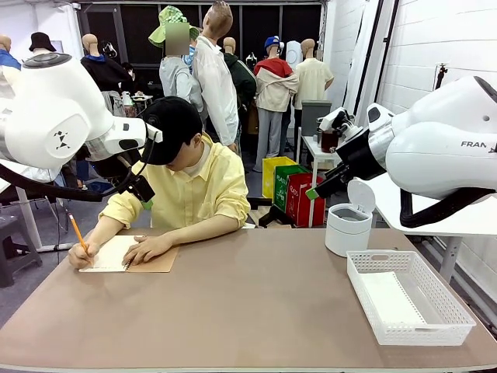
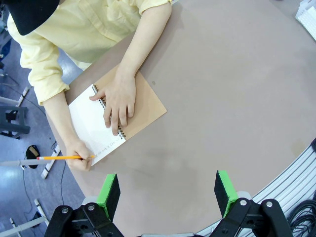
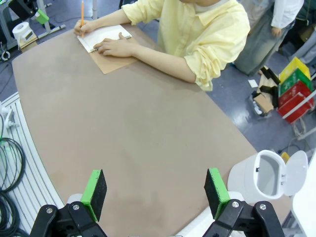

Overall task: Sort the paper based on its condition.
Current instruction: If a person hands you a paper, place it in the Organizing basket , and if it's crumpled, put it in the Trash can.

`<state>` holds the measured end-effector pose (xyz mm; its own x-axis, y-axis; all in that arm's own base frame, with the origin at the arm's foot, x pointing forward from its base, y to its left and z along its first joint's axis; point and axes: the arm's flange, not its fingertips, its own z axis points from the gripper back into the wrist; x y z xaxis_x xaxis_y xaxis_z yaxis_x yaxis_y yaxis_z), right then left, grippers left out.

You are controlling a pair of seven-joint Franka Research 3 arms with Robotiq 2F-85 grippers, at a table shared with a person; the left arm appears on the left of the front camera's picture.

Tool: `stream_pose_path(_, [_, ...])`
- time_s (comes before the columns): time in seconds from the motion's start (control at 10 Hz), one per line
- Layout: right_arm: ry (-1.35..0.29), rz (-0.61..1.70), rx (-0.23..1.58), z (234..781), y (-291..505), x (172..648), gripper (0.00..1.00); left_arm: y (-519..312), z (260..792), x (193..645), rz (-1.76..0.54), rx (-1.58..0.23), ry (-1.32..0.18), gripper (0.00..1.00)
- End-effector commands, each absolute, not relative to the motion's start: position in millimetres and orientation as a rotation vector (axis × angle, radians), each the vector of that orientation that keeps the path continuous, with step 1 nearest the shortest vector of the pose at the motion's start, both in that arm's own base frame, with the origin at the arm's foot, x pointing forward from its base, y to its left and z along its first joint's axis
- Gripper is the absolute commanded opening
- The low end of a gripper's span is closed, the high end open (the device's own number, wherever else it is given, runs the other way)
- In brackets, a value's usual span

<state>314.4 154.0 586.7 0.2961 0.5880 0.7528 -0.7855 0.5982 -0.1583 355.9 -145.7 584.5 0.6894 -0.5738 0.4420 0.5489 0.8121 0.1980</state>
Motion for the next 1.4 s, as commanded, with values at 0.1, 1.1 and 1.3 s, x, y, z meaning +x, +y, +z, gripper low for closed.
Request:
stream_pose_path(0.1, [-0.874, 0.926, 0.254, 586.5, 154.9, 314.1, 1.00, -144.7, 585.2, 356.1, -0.626, 0.049, -0.516, 1.00])
stream_pose_path(1.1, [-0.874, 0.926, 0.254, 586.5, 154.9, 314.1, 1.00, -144.7, 585.2, 356.1, -0.626, 0.049, -0.516, 1.00])
stream_pose_path(1.3, [-0.874, 0.926, 0.254, 586.5, 154.9, 314.1, 1.00, -144.7, 585.2, 356.1, -0.626, 0.049, -0.516, 1.00])
